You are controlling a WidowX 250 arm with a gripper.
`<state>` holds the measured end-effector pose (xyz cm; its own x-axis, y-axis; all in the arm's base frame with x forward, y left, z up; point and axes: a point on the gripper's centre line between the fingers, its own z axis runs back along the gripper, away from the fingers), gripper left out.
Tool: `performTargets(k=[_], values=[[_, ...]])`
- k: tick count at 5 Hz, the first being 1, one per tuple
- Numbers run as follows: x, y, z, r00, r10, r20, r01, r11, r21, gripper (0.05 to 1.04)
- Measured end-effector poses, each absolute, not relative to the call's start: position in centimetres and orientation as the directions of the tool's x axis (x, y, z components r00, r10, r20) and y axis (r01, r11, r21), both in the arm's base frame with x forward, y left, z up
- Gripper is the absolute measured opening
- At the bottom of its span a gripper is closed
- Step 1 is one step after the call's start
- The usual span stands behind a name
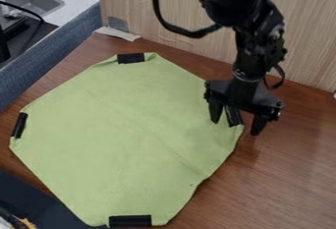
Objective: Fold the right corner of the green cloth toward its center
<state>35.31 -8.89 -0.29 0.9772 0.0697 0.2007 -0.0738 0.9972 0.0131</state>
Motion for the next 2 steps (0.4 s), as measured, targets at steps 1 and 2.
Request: performTargets(k=[1,2], values=[[36.08,-9.14,-1.06,0.975,0.090,0.201,-0.080,0.995,-0.059,0.953],[36.54,-9.10,-1.06,0.973,0.100,0.210,-0.084,0.993,-0.088,0.703]])
